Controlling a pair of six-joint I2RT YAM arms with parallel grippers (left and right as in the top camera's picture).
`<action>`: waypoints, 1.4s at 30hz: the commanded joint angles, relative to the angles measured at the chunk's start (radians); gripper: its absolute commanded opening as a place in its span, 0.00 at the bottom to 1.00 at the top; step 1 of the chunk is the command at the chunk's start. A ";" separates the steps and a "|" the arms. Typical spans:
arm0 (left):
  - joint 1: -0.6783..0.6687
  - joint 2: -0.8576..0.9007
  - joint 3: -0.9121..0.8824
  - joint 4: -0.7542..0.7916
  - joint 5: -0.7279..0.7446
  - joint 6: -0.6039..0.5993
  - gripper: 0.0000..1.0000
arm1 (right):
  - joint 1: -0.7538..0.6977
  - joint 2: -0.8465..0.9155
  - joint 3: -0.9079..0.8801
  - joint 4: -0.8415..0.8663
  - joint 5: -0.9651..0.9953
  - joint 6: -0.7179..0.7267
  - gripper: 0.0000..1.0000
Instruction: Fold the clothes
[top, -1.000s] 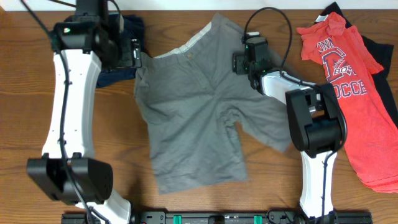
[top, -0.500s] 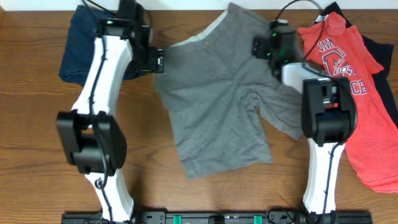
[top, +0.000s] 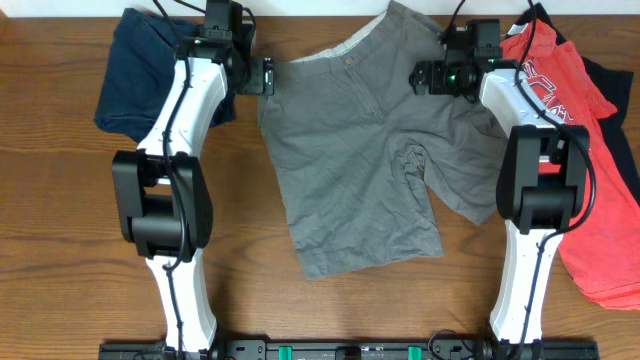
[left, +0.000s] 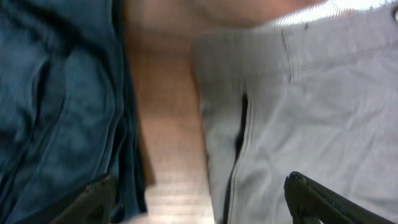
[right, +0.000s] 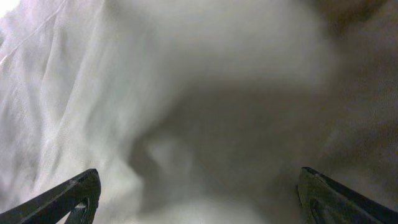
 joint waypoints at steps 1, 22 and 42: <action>0.003 0.060 -0.003 0.049 0.050 0.010 0.89 | 0.018 -0.131 0.015 -0.057 -0.029 -0.064 0.99; -0.007 0.178 -0.003 0.115 0.132 -0.001 0.06 | 0.022 -0.309 0.015 -0.260 -0.031 -0.062 0.87; -0.007 -0.270 -0.002 -0.554 -0.147 -0.274 0.06 | 0.026 -0.308 0.014 -0.547 0.055 0.099 0.83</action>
